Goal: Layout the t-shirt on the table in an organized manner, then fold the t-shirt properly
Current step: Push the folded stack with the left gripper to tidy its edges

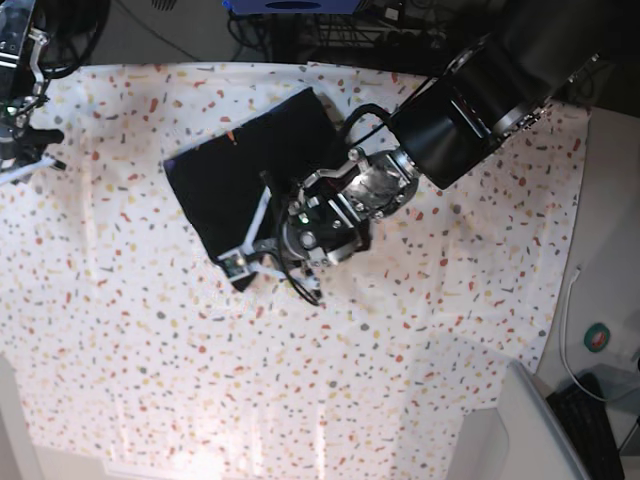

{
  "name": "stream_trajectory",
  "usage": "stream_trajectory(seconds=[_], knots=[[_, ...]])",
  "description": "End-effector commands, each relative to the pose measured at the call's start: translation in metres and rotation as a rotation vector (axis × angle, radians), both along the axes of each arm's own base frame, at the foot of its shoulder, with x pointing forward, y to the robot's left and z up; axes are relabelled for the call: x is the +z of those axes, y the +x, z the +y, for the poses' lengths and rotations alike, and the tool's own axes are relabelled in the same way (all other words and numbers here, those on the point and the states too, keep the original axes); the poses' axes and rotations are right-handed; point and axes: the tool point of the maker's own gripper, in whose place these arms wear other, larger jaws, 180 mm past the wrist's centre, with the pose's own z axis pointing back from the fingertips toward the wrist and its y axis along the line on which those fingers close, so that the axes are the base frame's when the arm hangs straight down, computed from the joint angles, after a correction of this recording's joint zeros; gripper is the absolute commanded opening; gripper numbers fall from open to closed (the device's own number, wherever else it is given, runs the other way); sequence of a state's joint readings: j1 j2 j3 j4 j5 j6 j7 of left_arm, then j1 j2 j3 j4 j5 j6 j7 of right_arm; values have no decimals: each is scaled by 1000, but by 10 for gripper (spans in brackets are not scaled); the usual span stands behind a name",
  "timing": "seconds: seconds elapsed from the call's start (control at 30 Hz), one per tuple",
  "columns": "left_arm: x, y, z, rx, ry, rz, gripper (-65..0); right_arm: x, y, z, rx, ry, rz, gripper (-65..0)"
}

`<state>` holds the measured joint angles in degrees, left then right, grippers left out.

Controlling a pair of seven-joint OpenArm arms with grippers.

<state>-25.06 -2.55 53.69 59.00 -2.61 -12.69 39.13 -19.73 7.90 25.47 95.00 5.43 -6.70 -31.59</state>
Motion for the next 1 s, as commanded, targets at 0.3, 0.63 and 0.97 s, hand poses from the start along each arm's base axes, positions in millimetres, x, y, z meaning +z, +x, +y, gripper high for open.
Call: stream_trajectory(seconds=[0.3, 0.63, 0.97], knots=[[42, 9, -76, -273, -65, -255, -650, 2, -22, -44, 4, -18, 27, -650], [50, -5, -102, -344, -141, -251, -650, -5, -31, -47, -11, -12, 50, -650], [29, -5, -94, -318, -107, -201, -650, -5, -31, -47, -11, -13, 51, -650]])
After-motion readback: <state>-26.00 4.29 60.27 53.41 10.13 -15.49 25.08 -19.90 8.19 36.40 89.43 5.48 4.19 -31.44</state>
